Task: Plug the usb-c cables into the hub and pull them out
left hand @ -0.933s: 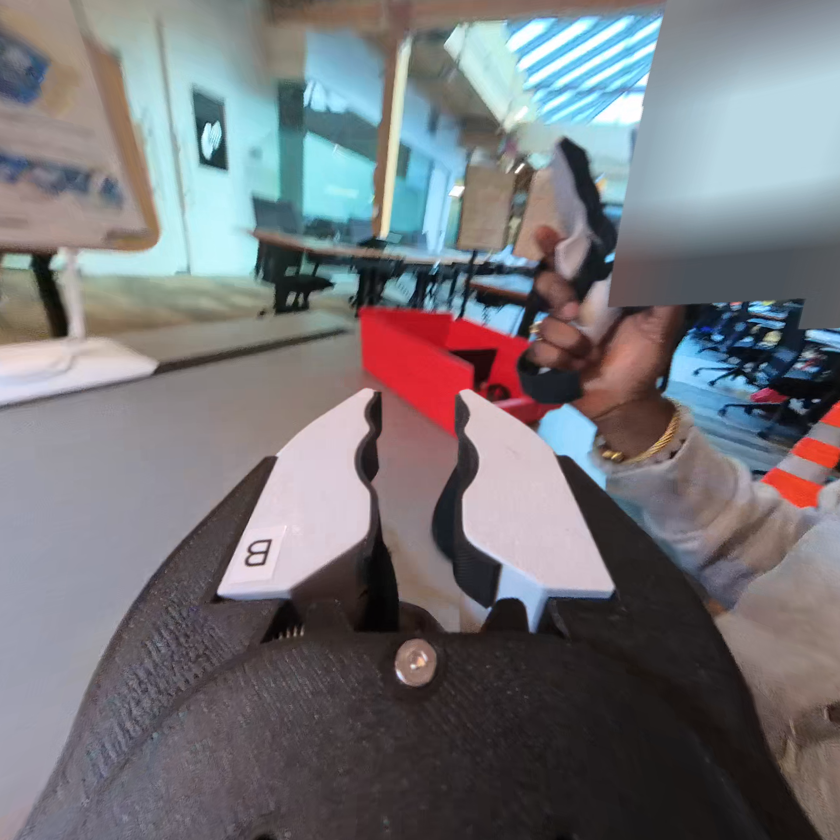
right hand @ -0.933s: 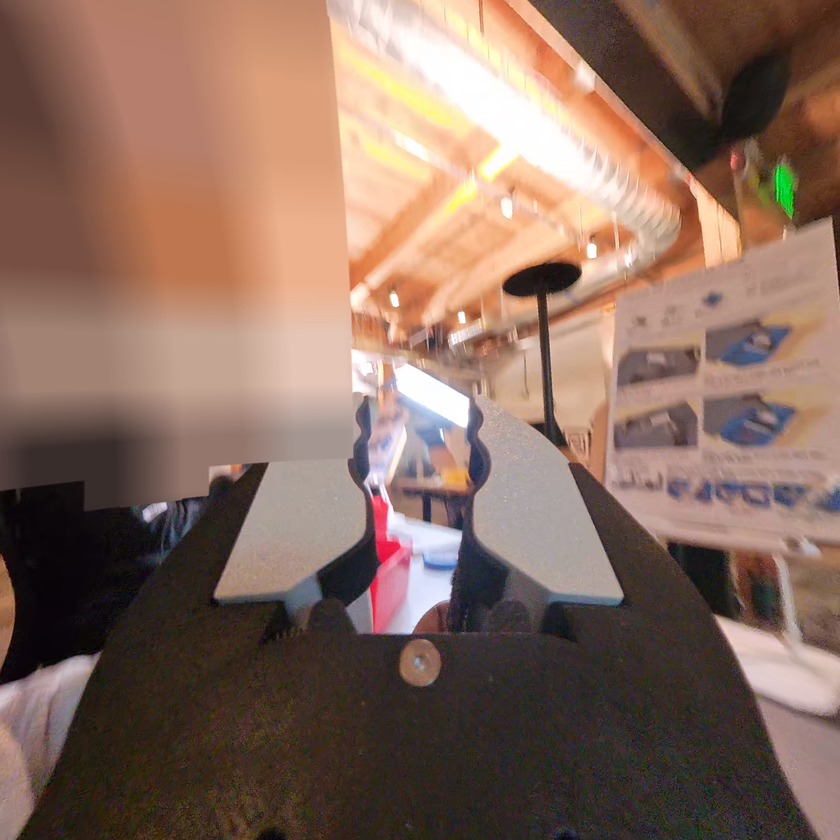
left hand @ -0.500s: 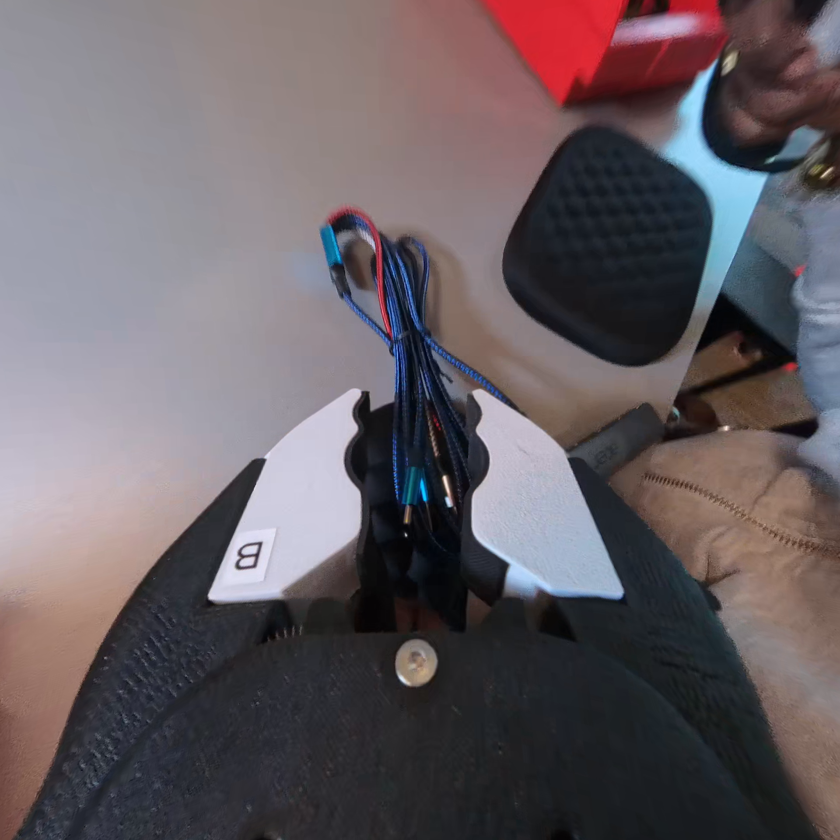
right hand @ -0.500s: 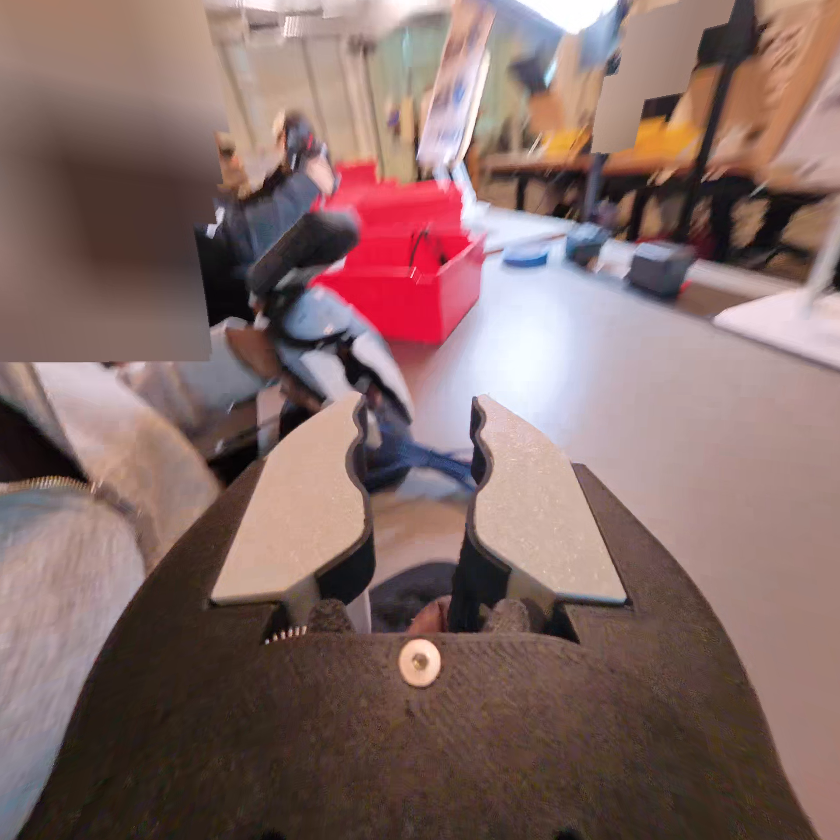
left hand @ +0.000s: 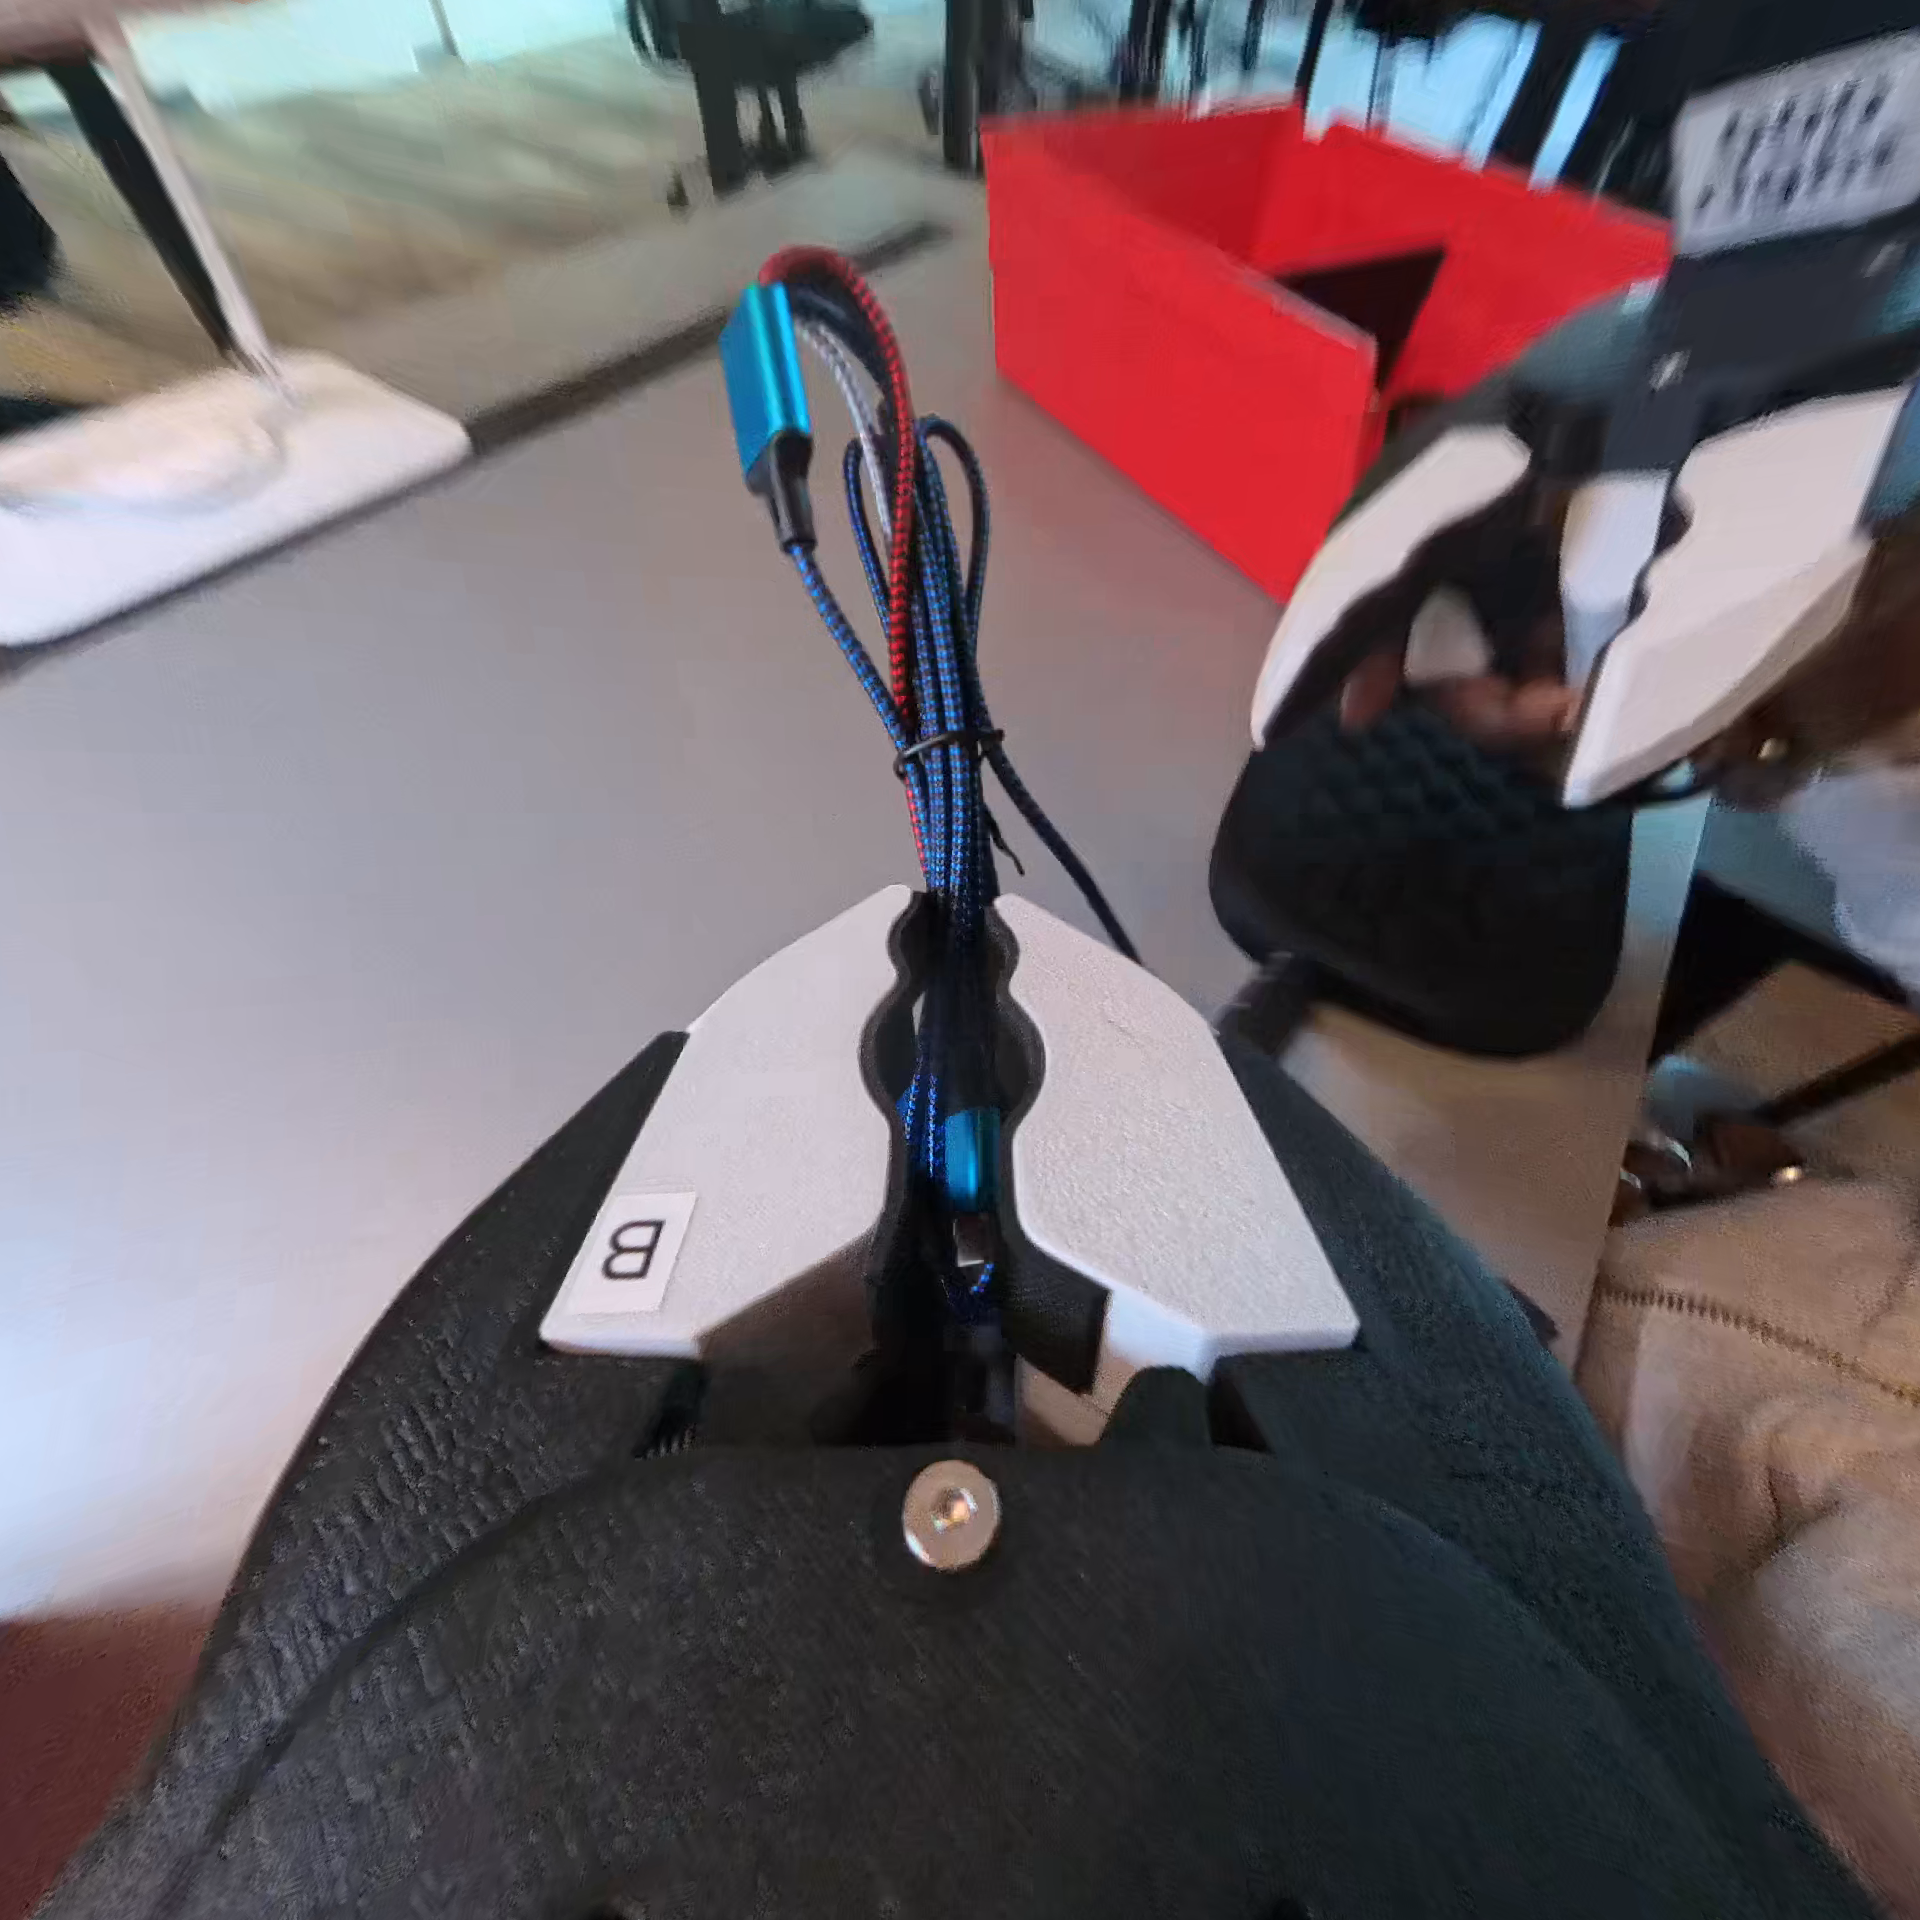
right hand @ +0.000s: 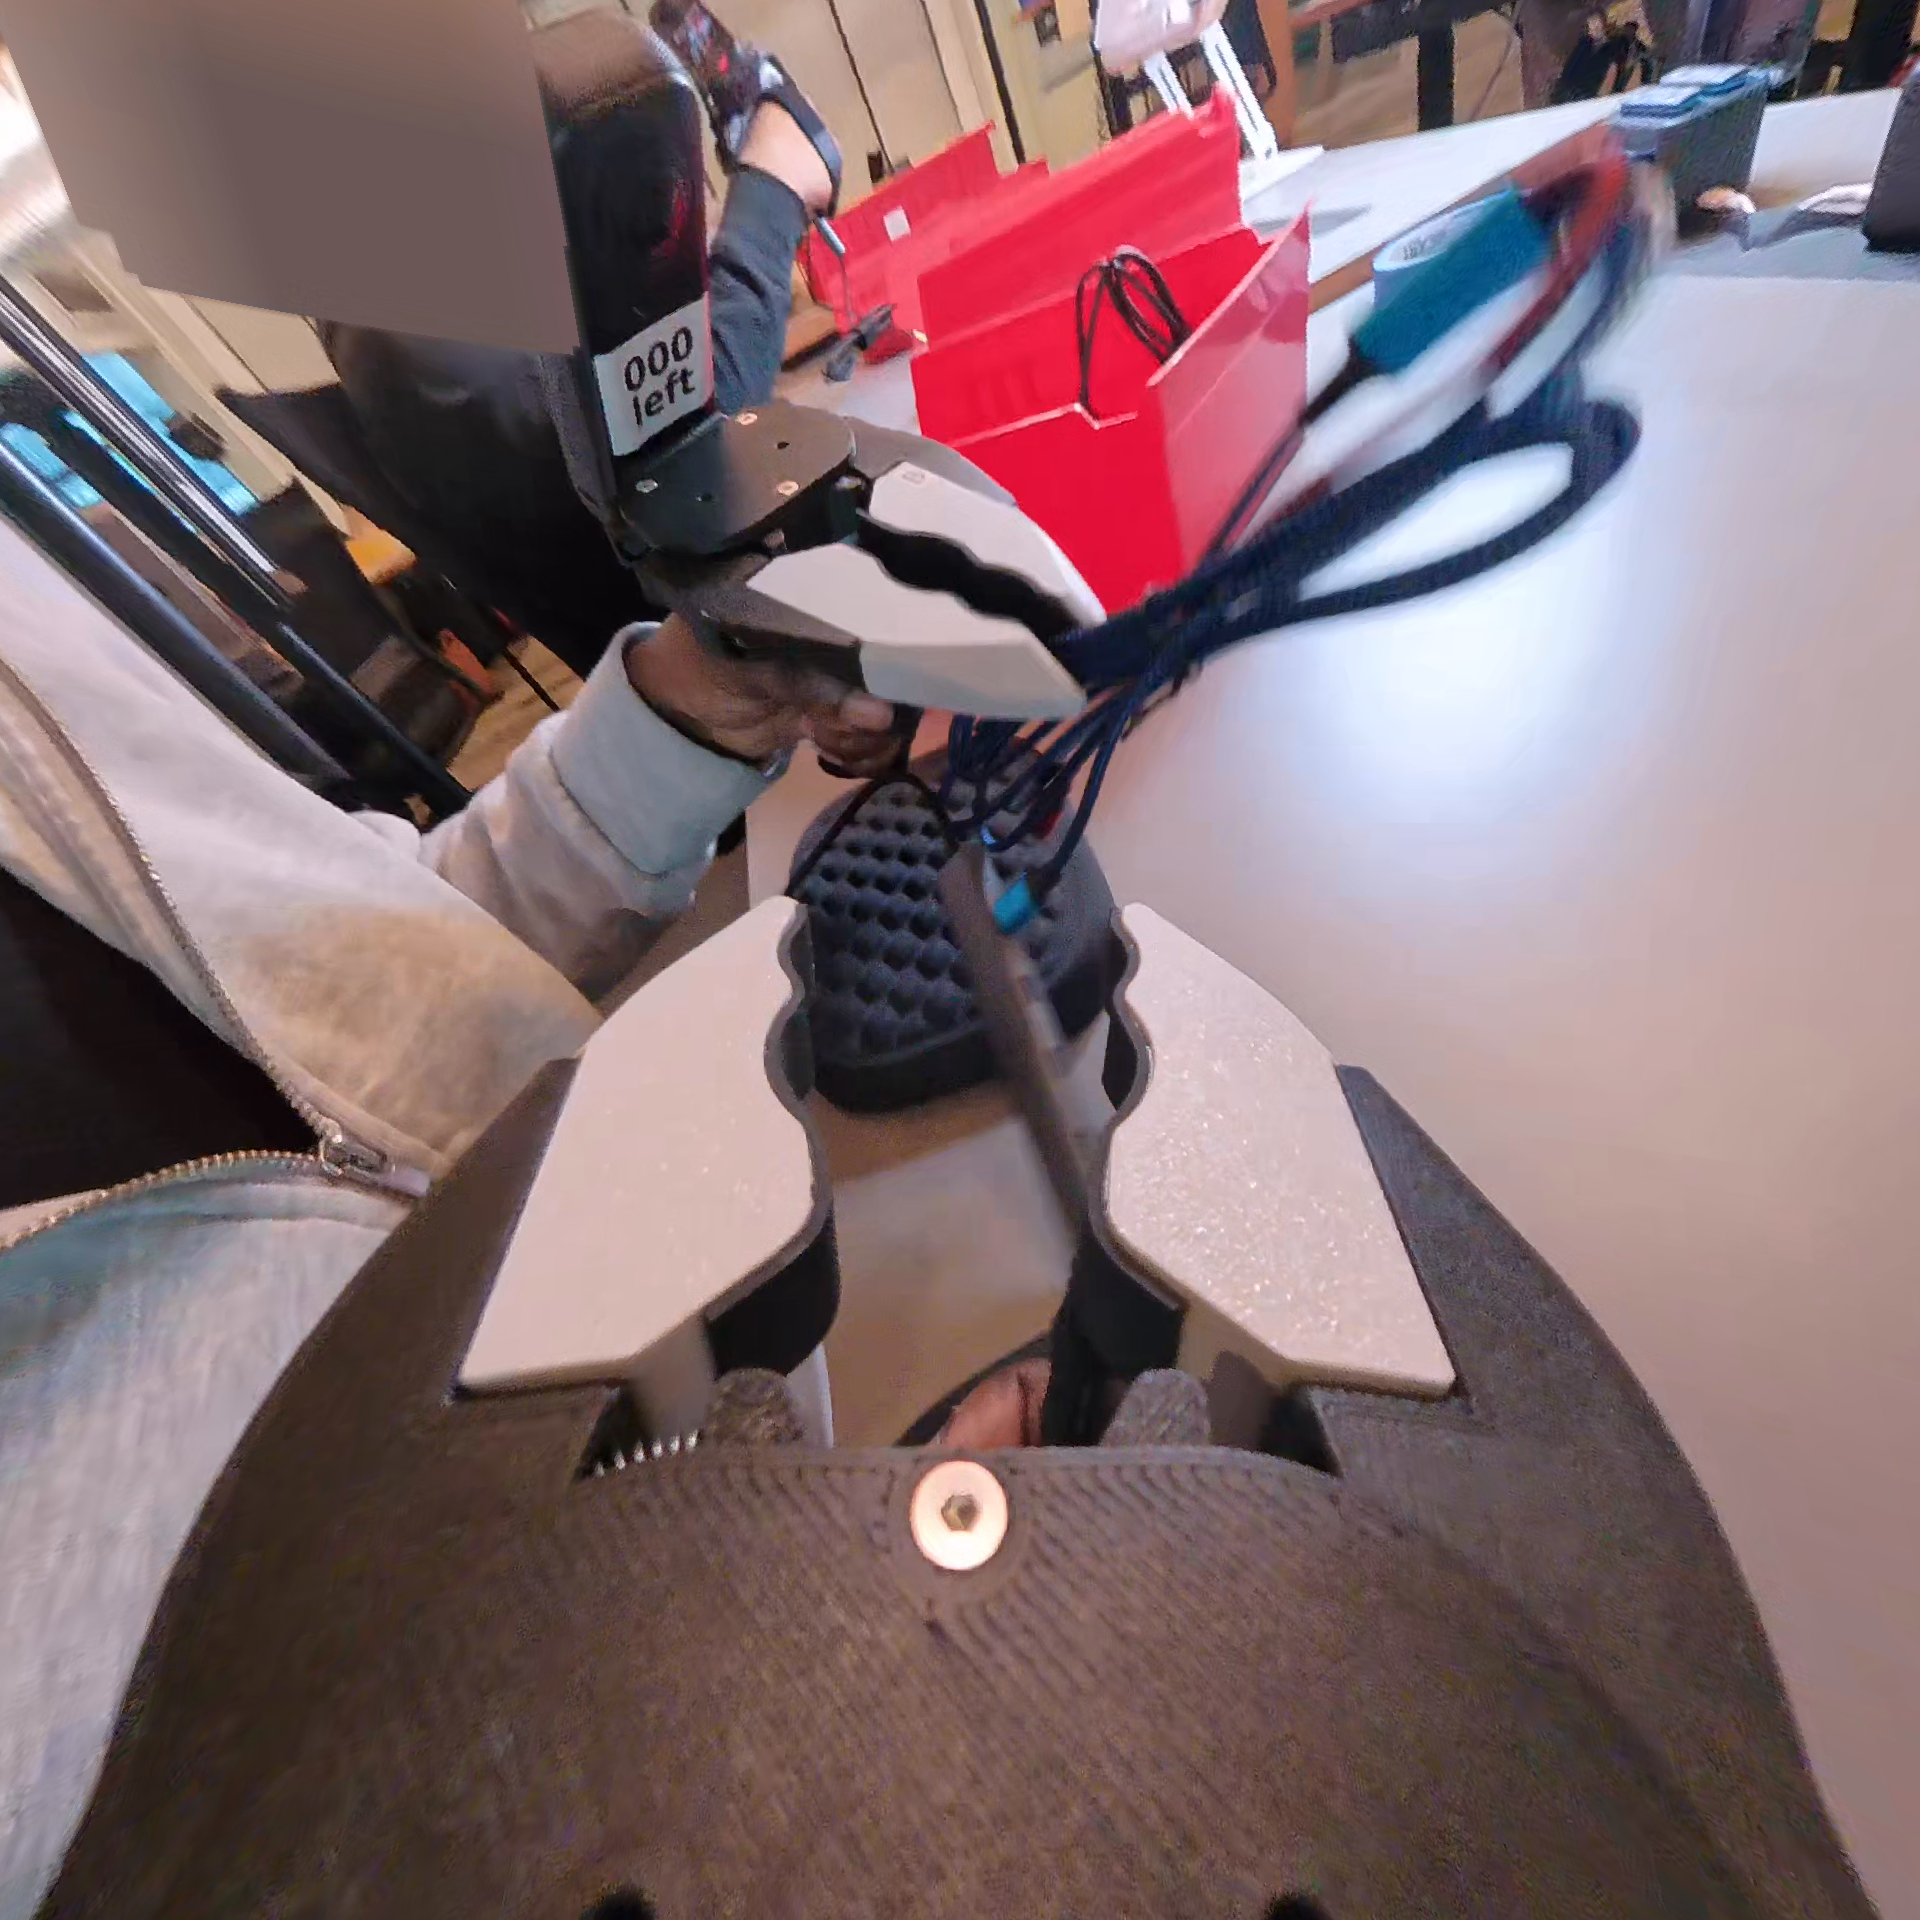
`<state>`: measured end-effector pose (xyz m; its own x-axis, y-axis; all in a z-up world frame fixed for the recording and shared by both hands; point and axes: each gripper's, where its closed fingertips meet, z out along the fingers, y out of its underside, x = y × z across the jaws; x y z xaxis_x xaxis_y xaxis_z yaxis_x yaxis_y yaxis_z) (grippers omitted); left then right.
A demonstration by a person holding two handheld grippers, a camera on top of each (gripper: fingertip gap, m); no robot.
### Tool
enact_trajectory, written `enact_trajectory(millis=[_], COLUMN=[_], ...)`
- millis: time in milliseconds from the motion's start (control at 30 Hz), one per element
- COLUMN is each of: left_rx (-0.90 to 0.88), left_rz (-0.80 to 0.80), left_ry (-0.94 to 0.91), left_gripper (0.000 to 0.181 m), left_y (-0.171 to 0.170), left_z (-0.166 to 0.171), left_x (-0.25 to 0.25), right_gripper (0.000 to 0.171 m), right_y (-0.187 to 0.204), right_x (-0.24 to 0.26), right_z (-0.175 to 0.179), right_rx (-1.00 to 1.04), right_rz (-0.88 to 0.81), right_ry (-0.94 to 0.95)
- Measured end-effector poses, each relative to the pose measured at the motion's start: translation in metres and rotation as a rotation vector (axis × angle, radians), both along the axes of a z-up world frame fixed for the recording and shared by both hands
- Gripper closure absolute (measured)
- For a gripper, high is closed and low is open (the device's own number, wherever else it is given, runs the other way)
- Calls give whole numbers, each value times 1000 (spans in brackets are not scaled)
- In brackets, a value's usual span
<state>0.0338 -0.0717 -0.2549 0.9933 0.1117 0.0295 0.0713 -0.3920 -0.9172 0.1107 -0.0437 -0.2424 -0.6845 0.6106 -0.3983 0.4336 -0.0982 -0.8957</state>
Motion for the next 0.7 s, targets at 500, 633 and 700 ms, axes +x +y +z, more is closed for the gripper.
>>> enact_trajectory(millis=[500, 633, 700], left_rx=[332, 362, 438], left_rz=[-86, -127, -167], left_ry=[4, -8, -50], left_gripper=[172, 171, 168], left_y=[13, 16, 11], left_z=[72, 79, 91], left_x=[8, 20, 25], right_gripper=[141, 164, 165], right_y=[-15, -17, -15], right_x=[-55, -53, -46], right_z=[10, 23, 37], right_rx=[100, 64, -9], right_rz=[-179, -168, -131], right_ry=[119, 179, 238])
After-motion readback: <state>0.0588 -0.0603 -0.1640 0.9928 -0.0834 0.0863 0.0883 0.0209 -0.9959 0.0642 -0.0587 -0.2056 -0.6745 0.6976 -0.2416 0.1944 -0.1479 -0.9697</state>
